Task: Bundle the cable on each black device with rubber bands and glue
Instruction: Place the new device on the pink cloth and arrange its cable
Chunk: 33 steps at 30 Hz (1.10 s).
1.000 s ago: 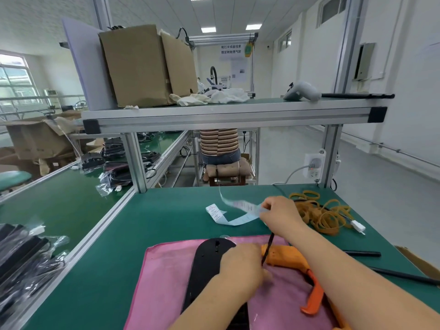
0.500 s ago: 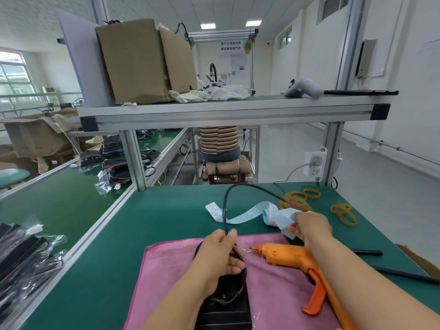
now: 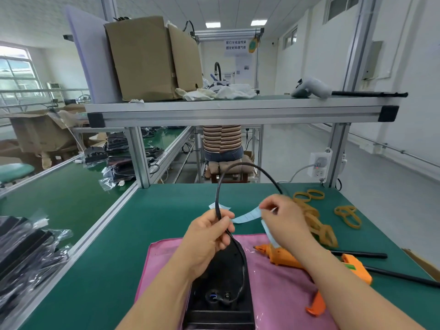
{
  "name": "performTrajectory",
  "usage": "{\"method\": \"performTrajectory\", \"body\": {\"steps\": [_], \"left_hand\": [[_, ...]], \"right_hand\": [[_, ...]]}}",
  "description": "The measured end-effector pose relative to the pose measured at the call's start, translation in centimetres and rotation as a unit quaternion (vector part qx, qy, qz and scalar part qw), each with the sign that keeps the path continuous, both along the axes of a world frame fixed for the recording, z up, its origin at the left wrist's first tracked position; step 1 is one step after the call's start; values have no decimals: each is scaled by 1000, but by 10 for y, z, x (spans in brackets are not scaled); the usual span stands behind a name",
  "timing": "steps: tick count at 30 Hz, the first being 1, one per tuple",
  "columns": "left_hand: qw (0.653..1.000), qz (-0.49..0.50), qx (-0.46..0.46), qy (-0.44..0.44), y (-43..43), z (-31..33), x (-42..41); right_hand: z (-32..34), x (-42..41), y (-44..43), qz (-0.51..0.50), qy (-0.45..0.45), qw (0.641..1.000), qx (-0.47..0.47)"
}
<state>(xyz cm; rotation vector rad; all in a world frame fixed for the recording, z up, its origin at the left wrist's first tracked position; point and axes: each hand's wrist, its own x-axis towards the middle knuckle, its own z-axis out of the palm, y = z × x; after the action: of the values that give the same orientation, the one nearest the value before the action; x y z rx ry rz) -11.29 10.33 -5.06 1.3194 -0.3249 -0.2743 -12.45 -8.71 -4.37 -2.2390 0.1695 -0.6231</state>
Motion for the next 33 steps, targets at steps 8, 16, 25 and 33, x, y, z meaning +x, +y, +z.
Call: {"method": "performTrajectory", "body": {"steps": [8, 16, 25, 33], "left_hand": [[995, 46, -71, 49, 22, -7, 12], [953, 168, 234, -93, 26, -28, 33], [938, 115, 320, -70, 4, -32, 52], [957, 127, 226, 131, -2, -28, 57]], "right_hand": [[-24, -19, 45, 280, 193, 925, -171], [-24, -16, 41, 231, 220, 946, -54], [-33, -10, 41, 214, 228, 950, -8], [-37, -11, 40, 210, 216, 951, -66]]}}
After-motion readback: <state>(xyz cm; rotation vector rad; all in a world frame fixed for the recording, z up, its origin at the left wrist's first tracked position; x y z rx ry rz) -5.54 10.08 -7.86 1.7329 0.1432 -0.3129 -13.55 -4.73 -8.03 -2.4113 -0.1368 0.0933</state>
